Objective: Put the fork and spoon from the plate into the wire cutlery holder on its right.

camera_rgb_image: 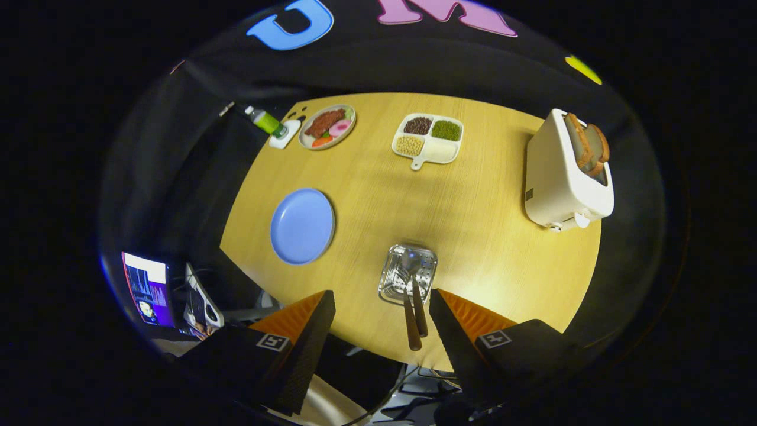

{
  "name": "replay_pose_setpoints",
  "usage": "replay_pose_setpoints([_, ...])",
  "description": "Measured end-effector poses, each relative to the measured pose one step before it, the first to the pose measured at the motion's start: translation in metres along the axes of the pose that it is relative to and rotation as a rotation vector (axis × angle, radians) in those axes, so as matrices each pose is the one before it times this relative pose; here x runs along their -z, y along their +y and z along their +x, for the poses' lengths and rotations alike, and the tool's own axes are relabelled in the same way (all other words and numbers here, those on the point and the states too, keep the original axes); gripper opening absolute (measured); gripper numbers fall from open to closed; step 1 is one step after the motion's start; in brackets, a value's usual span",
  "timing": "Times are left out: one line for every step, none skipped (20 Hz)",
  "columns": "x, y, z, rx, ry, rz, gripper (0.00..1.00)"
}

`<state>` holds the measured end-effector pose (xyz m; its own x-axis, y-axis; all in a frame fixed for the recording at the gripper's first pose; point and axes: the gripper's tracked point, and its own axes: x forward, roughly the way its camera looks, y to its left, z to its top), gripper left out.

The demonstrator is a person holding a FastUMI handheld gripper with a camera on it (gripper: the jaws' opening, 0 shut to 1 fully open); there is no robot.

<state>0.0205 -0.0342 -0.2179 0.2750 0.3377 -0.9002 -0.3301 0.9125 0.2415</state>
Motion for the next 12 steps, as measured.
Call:
replay_pose_setpoints([-0.00519, 0.00075, -0.00845, 0.00733, -0.06039, 0.01684, 0.99])
replay_pose_setpoints([-0.00760, 0.00096, -0.00825, 0.00903, -0.06349, 0.02115, 0.99])
replay_pose_setpoints([-0.00985, 0.00032, -0.00780, 0.01299, -0.07560, 0.01894, 0.99])
replay_pose_setpoints([-0.01365, 0.00026, -0.00616, 0.01720, -0.10109, 0.02183, 1.00])
replay_pose_setpoints([-0.01271, -0.00360, -0.00636, 0.02876, -0.08888, 0.01079, 0.99])
replay_pose_setpoints([-0.00854, -0.00402, -0.00865, 0.02697, -0.07348, 0.00903, 0.99])
replay_pose_setpoints([-0.00857, 0.00026, -0.00795, 0.01973, -0.05707, 0.01077, 0.99])
replay_pose_setpoints([-0.00857, -0.00023, -0.01085, 0.01617, -0.05564, 0.01513, 0.99])
replay_pose_setpoints([-0.01028, 0.00024, -0.01004, 0.01815, -0.05808, 0.01620, 0.99])
replay_pose_setpoints([-0.00978, 0.00045, -0.00868, 0.01441, -0.04958, 0.00926, 0.99])
replay_pose_setpoints([-0.00450, -0.00017, -0.01069, 0.01255, -0.04350, 0.00301, 0.99])
replay_pose_setpoints([-0.01062, -0.00026, -0.01037, 0.01242, -0.04496, 0.00017, 0.99])
